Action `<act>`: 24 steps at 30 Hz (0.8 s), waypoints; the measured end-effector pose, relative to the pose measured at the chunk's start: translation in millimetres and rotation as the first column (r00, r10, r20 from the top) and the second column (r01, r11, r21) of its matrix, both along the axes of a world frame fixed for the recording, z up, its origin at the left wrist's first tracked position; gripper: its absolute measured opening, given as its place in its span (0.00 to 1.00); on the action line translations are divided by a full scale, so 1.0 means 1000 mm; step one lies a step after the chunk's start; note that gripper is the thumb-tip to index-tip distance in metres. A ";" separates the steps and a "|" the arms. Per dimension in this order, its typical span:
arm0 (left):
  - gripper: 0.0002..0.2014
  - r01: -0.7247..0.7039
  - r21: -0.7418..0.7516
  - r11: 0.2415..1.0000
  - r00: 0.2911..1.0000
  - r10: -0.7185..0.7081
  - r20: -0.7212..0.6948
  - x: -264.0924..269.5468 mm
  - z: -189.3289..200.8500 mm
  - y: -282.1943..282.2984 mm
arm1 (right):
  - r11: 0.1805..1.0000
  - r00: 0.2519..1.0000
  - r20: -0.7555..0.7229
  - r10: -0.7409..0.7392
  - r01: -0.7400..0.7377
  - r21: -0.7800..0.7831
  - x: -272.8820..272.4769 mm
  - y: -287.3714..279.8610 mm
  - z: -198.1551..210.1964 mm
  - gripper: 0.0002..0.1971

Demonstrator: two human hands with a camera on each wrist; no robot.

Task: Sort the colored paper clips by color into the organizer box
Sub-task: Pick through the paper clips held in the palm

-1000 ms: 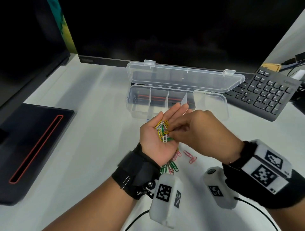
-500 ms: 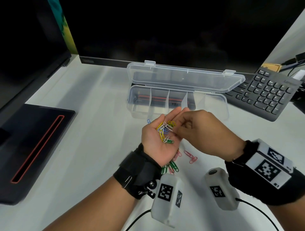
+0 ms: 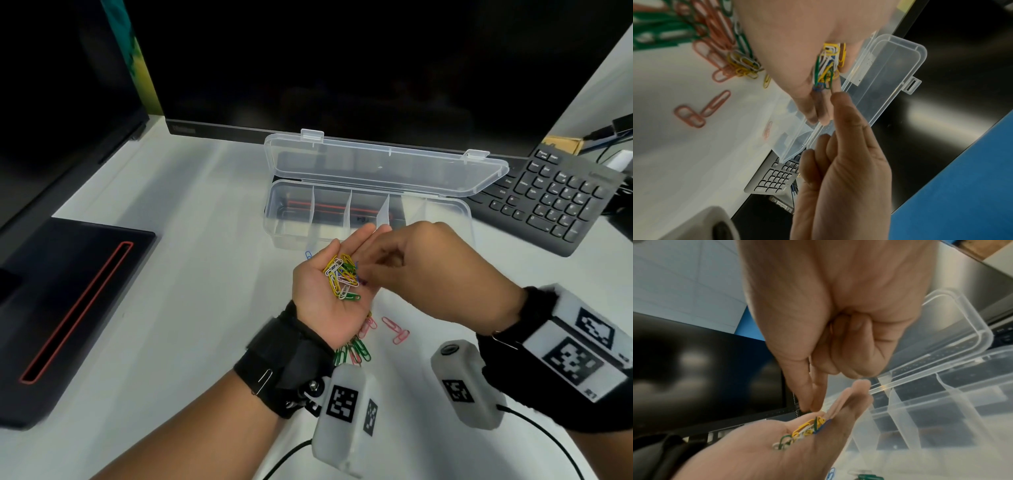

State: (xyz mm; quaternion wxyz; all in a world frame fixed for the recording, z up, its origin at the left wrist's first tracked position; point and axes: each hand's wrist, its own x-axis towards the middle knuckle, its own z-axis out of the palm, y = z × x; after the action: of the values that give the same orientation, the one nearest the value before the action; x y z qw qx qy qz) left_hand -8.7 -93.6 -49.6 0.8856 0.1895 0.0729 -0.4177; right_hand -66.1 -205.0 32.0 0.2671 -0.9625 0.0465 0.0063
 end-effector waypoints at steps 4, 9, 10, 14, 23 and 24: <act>0.23 0.011 0.012 1.000 0.999 -0.012 0.037 0.000 0.002 0.000 | 0.983 0.999 -0.030 0.043 -0.048 -0.179 0.000 0.006 -0.003 0.05; 0.24 0.018 0.007 1.000 1.000 -0.018 0.019 0.001 -0.001 0.001 | 0.978 1.000 -0.013 0.025 -0.027 -0.206 0.004 0.012 -0.010 0.04; 0.24 0.015 0.012 1.000 1.000 -0.015 0.019 0.001 -0.001 0.002 | 0.976 1.000 -0.008 0.020 -0.021 -0.216 0.004 0.013 -0.012 0.04; 0.23 0.039 0.014 0.999 0.999 -0.039 -0.001 0.001 -0.001 0.001 | 0.974 1.000 -0.014 0.017 -0.020 -0.226 0.004 0.013 -0.012 0.10; 0.24 0.049 0.069 0.996 0.999 -0.048 -0.010 -0.001 -0.002 0.001 | 0.975 0.999 0.002 0.053 -0.052 -0.217 0.004 0.014 -0.019 0.04; 0.23 0.038 0.051 0.998 0.999 -0.037 -0.010 -0.001 0.000 0.001 | 0.985 0.999 0.023 0.040 -0.035 -0.171 0.004 0.012 -0.019 0.03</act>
State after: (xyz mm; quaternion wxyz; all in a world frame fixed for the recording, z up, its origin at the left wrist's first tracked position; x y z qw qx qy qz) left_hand -9.2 -92.2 -49.9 0.8721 0.2118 0.0840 -0.4331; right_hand -62.6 -192.6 12.9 0.1840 -0.9826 0.0254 -0.0052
